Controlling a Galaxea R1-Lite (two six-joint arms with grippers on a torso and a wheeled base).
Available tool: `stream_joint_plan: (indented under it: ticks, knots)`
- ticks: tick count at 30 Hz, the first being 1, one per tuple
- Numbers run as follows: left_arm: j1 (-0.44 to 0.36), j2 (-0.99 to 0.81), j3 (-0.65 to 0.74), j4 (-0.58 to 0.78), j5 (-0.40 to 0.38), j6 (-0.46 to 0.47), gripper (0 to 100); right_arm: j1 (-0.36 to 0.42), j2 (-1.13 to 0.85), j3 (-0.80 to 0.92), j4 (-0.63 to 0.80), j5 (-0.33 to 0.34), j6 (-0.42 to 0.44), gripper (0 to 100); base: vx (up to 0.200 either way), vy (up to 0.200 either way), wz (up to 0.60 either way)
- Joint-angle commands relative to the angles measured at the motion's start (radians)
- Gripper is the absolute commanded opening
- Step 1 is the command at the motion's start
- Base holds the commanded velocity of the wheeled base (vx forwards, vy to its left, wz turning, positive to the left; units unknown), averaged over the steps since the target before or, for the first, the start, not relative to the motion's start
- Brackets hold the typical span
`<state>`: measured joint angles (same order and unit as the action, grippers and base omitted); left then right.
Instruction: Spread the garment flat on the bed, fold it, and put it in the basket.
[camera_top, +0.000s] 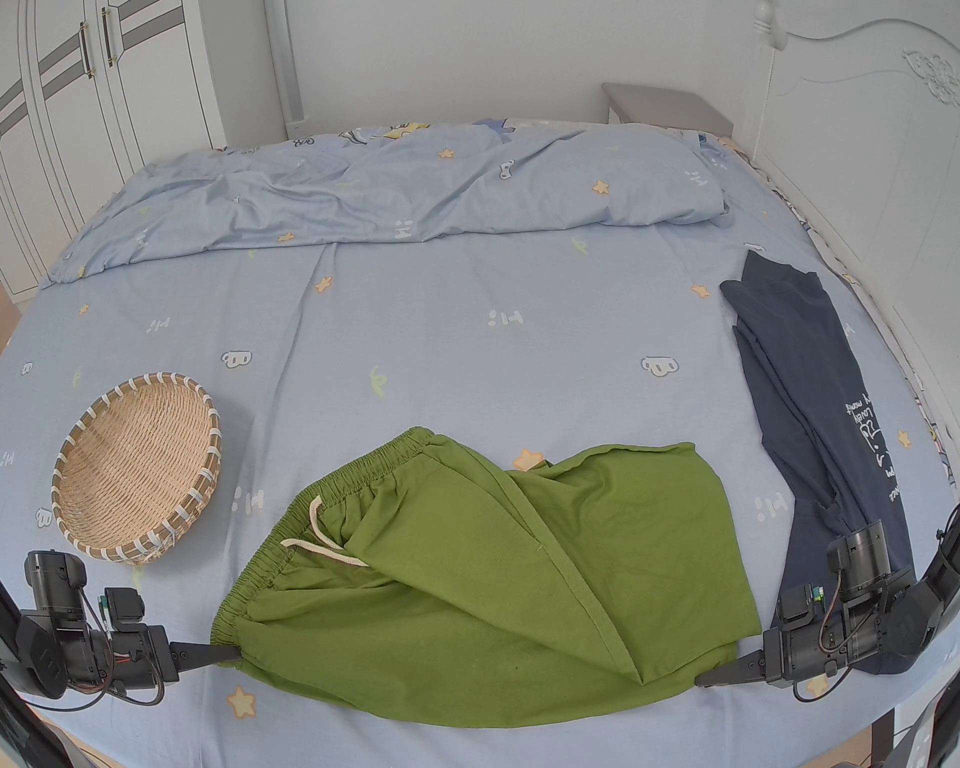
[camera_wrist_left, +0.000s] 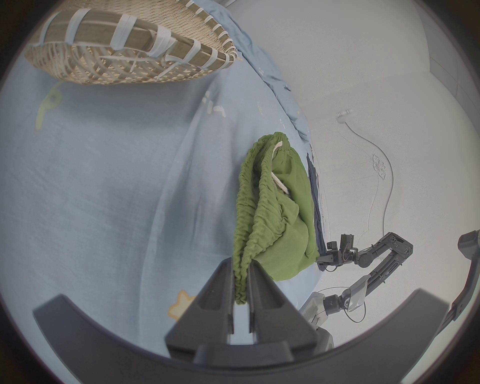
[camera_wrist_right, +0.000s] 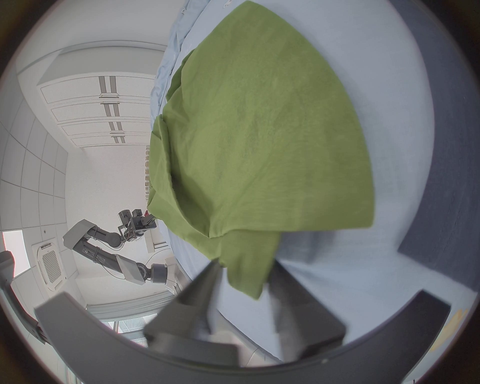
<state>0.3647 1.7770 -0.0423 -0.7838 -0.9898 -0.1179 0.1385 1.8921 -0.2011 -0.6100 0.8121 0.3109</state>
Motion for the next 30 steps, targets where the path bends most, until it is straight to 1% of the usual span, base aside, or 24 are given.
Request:
stream_joint_plan:
  ticks: [1,3,5,7,12,14,16,17,19,21,22,23,27,30]
  knots:
    - [0.002,0.01,-0.001,0.0,-0.001,0.0,0,-0.008,0.001,0.006,0.001,0.005,0.001,0,0.0,0.0,0.0]
    - [0.005,0.016,-0.001,0.0,-0.001,0.0,0,-0.014,0.001,0.012,0.003,0.005,0.002,0,0.0,0.0,0.0]
    - [0.013,0.028,-0.008,0.0,-0.001,0.0,0,-0.053,-0.002,0.035,0.001,0.004,-0.01,0,0.0,0.0,0.0]
    - [0.02,0.033,-0.01,0.001,0.0,-0.002,0,-0.074,-0.007,0.043,0.004,0.004,-0.015,0,0.0,0.0,0.0]
    - [0.028,0.019,0.029,0.032,0.003,0.009,0,-0.071,-0.028,0.069,0.013,-0.002,-0.021,0,0.0,0.0,0.0]
    - [0.03,0.016,0.035,0.071,0.007,0.035,0,-0.063,-0.044,0.089,0.013,-0.002,-0.027,0,0.0,0.0,0.0]
    - [0.037,0.009,0.035,0.143,0.01,0.095,0,-0.059,-0.057,0.104,0.015,-0.004,-0.029,0,0.0,0.0,0.0]
    - [0.037,0.009,0.035,0.158,0.011,0.112,0,-0.059,-0.061,0.107,0.015,-0.004,-0.029,0,0.0,0.0,0.0]
    - [0.037,0.005,0.033,0.258,0.042,0.233,0,-0.073,-0.065,0.123,0.013,-0.007,-0.029,0,0.0,0.0,0.0]
    - [0.037,0.005,0.033,0.264,0.046,0.241,0,-0.074,-0.065,0.123,0.013,-0.007,-0.029,0,0.0,0.0,0.0]
    - [0.042,0.004,0.016,0.345,0.161,0.333,0,-0.091,-0.065,0.137,0.013,-0.01,-0.033,0,0.0,0.0,0.0]
    - [0.045,0.002,-0.001,0.374,0.201,0.346,0,-0.102,-0.065,0.141,0.013,-0.011,-0.047,0,0.0,0.0,0.0]
    - [0.08,-0.013,-0.036,0.429,0.211,0.35,0,-0.129,-0.065,0.163,0.013,-0.011,-0.102,0,0.0,0.0,0.0]
    - [0.094,-0.022,-0.065,0.479,0.218,0.353,0,-0.131,-0.057,0.172,0.013,-0.016,-0.124,0,0.0,0.0,0.0]
